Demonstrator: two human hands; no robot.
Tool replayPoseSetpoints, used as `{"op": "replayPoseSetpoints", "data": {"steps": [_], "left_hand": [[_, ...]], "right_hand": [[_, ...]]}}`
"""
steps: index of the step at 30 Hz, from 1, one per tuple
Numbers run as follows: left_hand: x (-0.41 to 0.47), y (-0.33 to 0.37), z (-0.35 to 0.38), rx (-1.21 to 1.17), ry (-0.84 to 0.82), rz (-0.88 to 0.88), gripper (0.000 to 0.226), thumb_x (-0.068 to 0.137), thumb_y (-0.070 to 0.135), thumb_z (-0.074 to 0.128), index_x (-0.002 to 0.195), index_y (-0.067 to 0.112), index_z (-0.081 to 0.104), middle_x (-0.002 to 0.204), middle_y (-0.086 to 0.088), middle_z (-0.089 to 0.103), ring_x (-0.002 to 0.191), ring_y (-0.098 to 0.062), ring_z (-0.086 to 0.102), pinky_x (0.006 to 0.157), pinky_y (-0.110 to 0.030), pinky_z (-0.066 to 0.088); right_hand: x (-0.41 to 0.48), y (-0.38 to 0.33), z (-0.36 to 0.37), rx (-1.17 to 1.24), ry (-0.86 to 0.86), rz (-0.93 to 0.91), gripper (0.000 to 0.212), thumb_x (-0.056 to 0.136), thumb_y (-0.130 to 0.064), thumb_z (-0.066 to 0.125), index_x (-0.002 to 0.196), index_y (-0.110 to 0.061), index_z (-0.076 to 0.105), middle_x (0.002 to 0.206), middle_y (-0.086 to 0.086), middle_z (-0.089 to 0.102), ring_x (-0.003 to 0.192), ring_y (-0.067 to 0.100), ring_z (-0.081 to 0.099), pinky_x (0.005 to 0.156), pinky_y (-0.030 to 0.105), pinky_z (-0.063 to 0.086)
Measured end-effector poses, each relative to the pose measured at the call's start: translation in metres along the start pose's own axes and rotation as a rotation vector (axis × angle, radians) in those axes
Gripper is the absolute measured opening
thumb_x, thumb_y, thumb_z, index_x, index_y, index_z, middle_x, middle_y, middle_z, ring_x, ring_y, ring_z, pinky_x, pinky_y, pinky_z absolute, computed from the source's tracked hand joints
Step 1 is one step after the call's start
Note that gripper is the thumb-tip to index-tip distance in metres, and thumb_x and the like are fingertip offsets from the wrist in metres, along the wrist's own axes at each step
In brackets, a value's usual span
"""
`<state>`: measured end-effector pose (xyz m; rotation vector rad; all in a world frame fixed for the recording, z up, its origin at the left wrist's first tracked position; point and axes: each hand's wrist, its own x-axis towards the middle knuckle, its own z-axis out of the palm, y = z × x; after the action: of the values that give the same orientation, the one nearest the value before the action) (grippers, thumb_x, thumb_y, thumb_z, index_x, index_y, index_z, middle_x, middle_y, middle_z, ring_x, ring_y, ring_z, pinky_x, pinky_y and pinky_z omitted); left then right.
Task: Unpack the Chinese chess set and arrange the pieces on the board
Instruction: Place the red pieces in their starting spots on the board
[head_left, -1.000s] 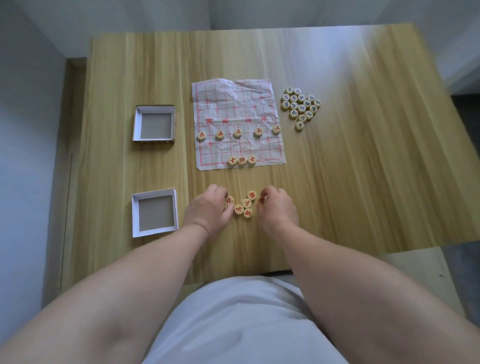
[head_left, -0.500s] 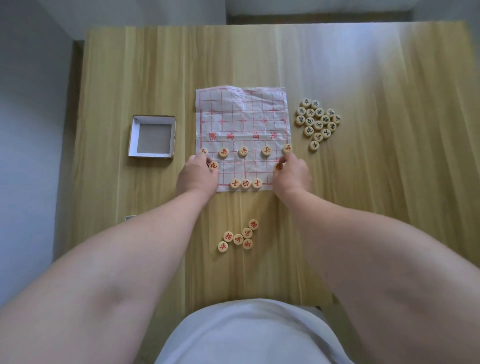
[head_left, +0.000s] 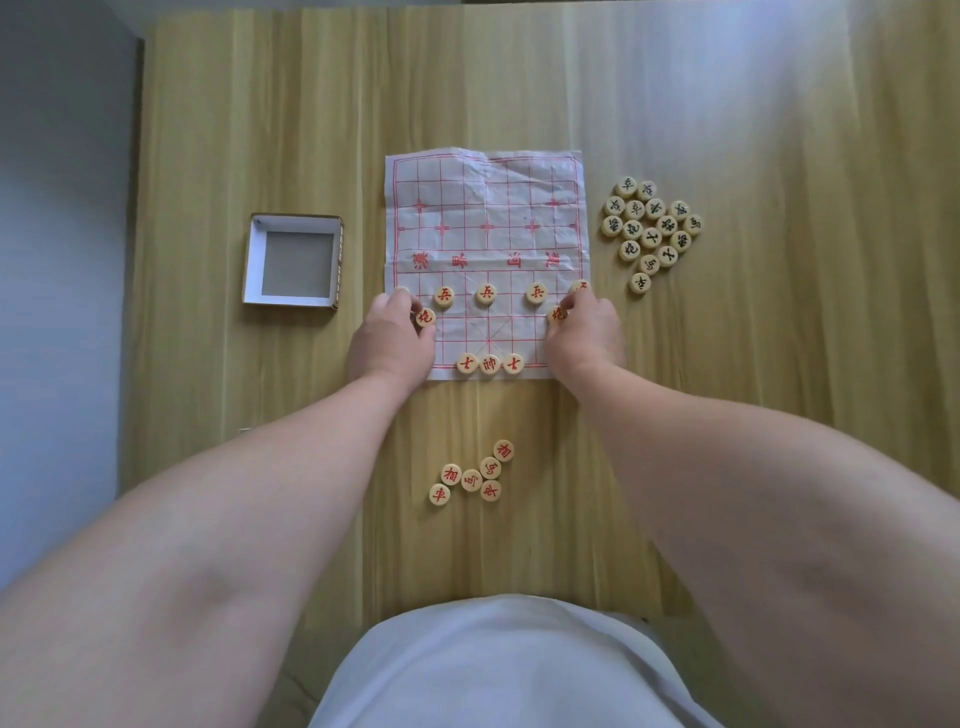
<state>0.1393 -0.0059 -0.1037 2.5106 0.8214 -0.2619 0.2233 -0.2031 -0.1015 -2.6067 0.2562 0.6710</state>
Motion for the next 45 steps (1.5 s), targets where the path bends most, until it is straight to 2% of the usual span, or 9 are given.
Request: {"op": "replayPoseSetpoints", "data": {"steps": [5,9,15,20,24,28,32,37,45], "left_hand": [[-0.002,0.002,-0.002,-0.004,-0.002,-0.006,0.023,0.092,0.029,0.063,0.112,0.020,0.056,0.113,0.000,0.054,0.093,-0.024,0.057,0.077,-0.034,0.048],[-0.007,0.002,-0.006,-0.025,0.002,-0.018,0.033,0.092,0.028,0.064,0.121,0.019,0.053,0.123,-0.002,0.054,0.102,-0.025,0.058,0.081,-0.035,0.047],[-0.033,-0.004,-0.009,0.010,-0.011,-0.003,0.026,0.092,0.029,0.061,0.113,0.017,0.052,0.117,-0.004,0.052,0.095,-0.027,0.060,0.075,-0.036,0.047],[-0.068,-0.021,-0.004,0.022,-0.063,0.067,0.017,0.093,0.026,0.059,0.108,0.019,0.053,0.112,0.000,0.054,0.088,-0.022,0.057,0.070,-0.032,0.044],[-0.102,-0.039,0.003,0.008,-0.123,0.112,0.017,0.094,0.027,0.058,0.108,0.020,0.055,0.112,0.001,0.056,0.092,-0.022,0.058,0.079,-0.037,0.052],[-0.132,-0.053,0.014,0.007,-0.191,0.138,0.019,0.094,0.030,0.057,0.111,0.021,0.056,0.112,0.001,0.056,0.096,-0.023,0.059,0.085,-0.040,0.053],[-0.154,-0.065,0.024,0.028,-0.233,0.145,0.028,0.094,0.036,0.057,0.118,0.023,0.055,0.119,0.002,0.054,0.099,-0.022,0.059,0.086,-0.040,0.053],[-0.166,-0.067,0.028,0.069,-0.217,0.145,0.033,0.094,0.045,0.057,0.119,0.024,0.053,0.117,0.003,0.051,0.098,-0.022,0.060,0.080,-0.038,0.053],[-0.158,-0.050,0.032,0.087,-0.173,0.100,0.025,0.097,0.044,0.054,0.107,0.021,0.055,0.109,0.002,0.053,0.097,-0.020,0.054,0.074,-0.035,0.046]], "right_hand": [[-0.002,0.002,-0.002,-0.014,0.007,-0.020,0.027,0.097,-0.024,0.056,0.124,-0.023,0.053,0.124,0.006,0.053,0.117,0.031,0.053,0.094,0.043,0.049],[-0.011,0.003,-0.005,0.010,0.036,-0.041,0.040,0.097,-0.019,0.057,0.135,-0.024,0.048,0.131,0.005,0.051,0.123,0.027,0.050,0.096,0.043,0.047],[-0.051,0.017,0.008,-0.064,0.039,-0.072,0.031,0.096,-0.014,0.056,0.126,-0.022,0.050,0.126,0.003,0.051,0.116,0.025,0.051,0.092,0.042,0.049],[-0.095,0.030,0.025,-0.091,-0.012,-0.105,0.031,0.095,-0.009,0.051,0.122,-0.024,0.053,0.125,-0.001,0.052,0.110,0.021,0.052,0.088,0.040,0.051],[-0.131,0.042,0.038,-0.091,-0.038,-0.094,0.032,0.096,-0.011,0.053,0.126,-0.024,0.053,0.125,-0.001,0.051,0.112,0.021,0.052,0.089,0.040,0.052],[-0.161,0.056,0.052,-0.090,-0.073,-0.058,0.030,0.098,-0.013,0.051,0.126,-0.025,0.052,0.126,0.000,0.051,0.110,0.023,0.053,0.087,0.040,0.051],[-0.182,0.069,0.060,-0.125,-0.113,-0.045,0.041,0.097,-0.009,0.048,0.133,-0.028,0.048,0.131,0.002,0.049,0.112,0.026,0.055,0.088,0.044,0.053],[-0.187,0.072,0.059,-0.122,-0.116,-0.055,0.052,0.094,-0.003,0.049,0.140,-0.028,0.045,0.135,0.003,0.048,0.114,0.028,0.056,0.090,0.044,0.053],[-0.169,0.062,0.054,0.019,-0.096,0.069,0.023,0.103,-0.028,0.048,0.123,-0.022,0.056,0.123,0.004,0.057,0.107,0.028,0.058,0.089,0.042,0.052]]}}
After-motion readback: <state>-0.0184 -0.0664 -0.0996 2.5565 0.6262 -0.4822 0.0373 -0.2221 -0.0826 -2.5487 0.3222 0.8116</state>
